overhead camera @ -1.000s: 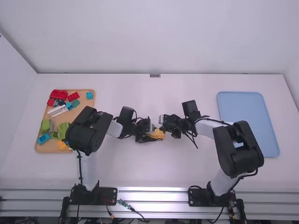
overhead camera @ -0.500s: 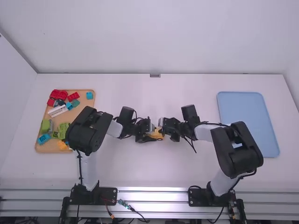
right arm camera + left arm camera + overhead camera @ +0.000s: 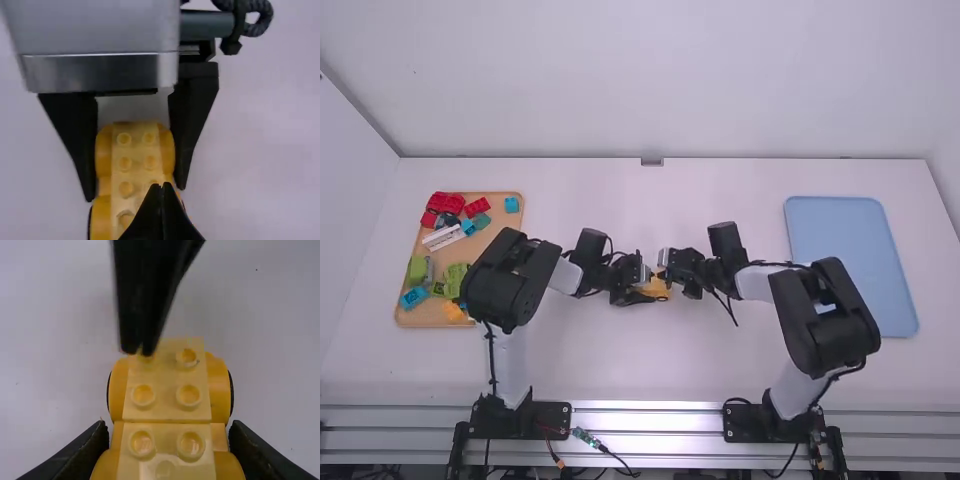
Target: Assemble lego blocks to make yellow taxi
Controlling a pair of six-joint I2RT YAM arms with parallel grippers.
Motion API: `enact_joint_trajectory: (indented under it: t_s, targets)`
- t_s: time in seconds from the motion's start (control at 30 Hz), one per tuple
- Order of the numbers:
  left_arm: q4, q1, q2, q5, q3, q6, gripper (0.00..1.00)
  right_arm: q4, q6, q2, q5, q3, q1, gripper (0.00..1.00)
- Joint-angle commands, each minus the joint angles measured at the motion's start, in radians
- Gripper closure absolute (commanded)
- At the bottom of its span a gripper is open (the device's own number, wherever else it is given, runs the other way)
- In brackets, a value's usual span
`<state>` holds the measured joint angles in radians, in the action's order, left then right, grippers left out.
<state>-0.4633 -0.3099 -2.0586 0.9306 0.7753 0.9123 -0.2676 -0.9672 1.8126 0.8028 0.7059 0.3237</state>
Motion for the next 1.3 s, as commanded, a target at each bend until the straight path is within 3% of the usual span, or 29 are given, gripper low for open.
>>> enact_joint_trajectory:
  t_s: [0.0,0.23,0.53,0.8,1.03,1.17,1.27]
  targets:
    - [0.018,-0.011,-0.006,-0.008,0.005,-0.006,0.47,-0.001,0.035,0.055,0.016,-0.005,0.003,1.00]
    - [0.019,-0.011,-0.006,-0.008,0.005,-0.006,0.48,0.059,-0.006,0.063,0.051,-0.006,-0.005,1.00]
    - [0.019,-0.011,-0.006,-0.008,0.010,-0.007,0.48,0.091,-0.002,0.064,-0.041,-0.008,0.039,1.00]
    - [0.018,-0.011,-0.006,-0.008,0.010,-0.006,0.48,0.028,0.011,0.085,-0.045,-0.068,0.034,1.00]
    - [0.019,-0.011,-0.006,-0.008,0.010,-0.004,0.48,0.039,0.027,0.160,-0.037,-0.013,0.037,1.00]
    - [0.018,-0.011,-0.006,-0.009,0.010,-0.003,0.49,0.118,0.019,0.120,-0.039,0.036,0.036,1.00]
    - [0.018,-0.010,-0.006,-0.008,0.010,-0.003,0.49,0.194,-0.021,0.019,-0.041,0.069,0.025,1.00]
